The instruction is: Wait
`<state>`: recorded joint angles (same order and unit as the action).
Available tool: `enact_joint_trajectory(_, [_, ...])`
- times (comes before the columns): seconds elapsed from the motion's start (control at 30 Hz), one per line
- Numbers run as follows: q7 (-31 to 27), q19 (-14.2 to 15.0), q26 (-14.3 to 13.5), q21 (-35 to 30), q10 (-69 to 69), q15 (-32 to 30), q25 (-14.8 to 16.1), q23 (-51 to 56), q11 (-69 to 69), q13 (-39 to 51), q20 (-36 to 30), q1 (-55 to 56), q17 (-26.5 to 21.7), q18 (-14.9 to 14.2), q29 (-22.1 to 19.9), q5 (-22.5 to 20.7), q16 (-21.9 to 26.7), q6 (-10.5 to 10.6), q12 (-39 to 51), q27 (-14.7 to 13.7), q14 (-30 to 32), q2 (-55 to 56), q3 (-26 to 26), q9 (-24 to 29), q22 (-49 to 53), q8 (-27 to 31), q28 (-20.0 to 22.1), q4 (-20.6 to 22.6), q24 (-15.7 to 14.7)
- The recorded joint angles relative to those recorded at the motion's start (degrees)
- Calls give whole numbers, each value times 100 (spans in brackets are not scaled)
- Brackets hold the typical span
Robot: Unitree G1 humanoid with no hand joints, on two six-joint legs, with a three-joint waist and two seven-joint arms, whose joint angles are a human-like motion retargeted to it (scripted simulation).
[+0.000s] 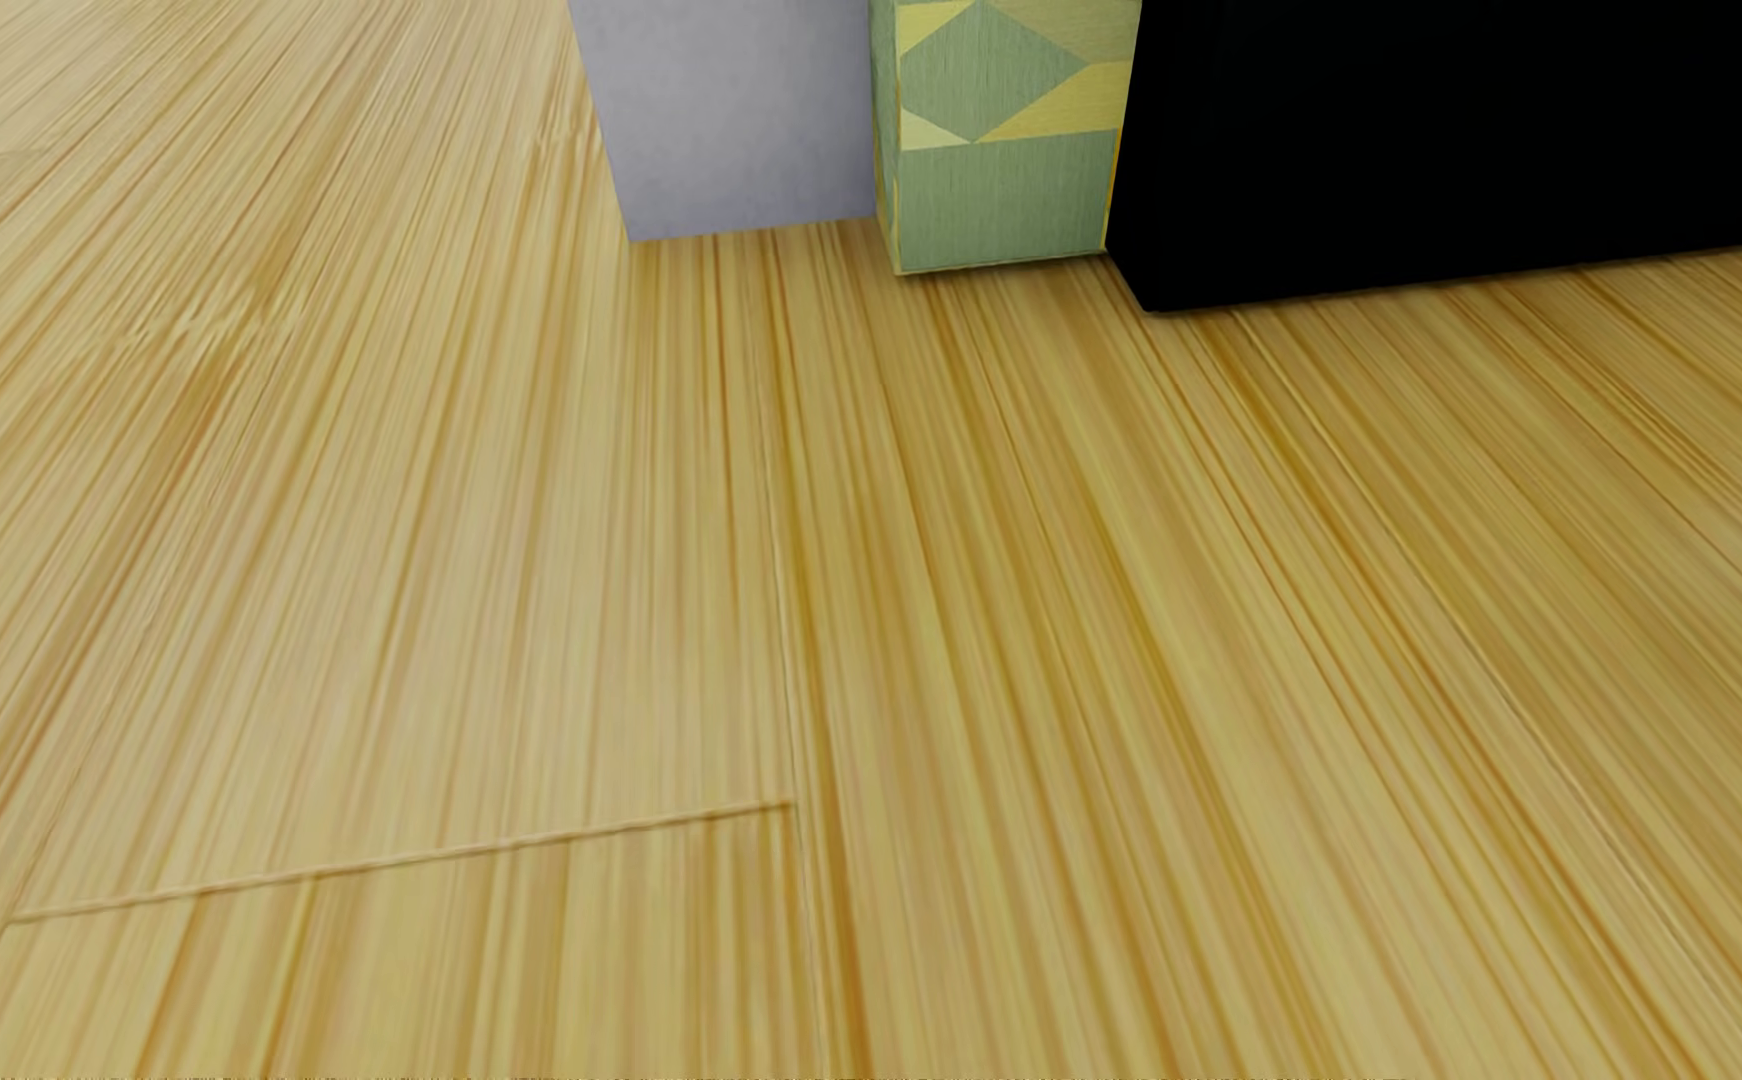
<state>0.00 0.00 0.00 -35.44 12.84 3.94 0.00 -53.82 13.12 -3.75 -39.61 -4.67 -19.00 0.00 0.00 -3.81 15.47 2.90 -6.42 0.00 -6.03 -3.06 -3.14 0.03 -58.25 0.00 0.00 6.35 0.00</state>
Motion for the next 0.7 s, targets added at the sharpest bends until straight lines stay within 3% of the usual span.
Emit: enact_joint_trajectory(0.7, [0, 0, 0, -3, 41, -13, 0, -23, 11, -20, 4, 34, 9, 0, 0, 10, -3, -9, -1, 0, -9, 22, 23, 11, -27, 0, 0, 12, 0])
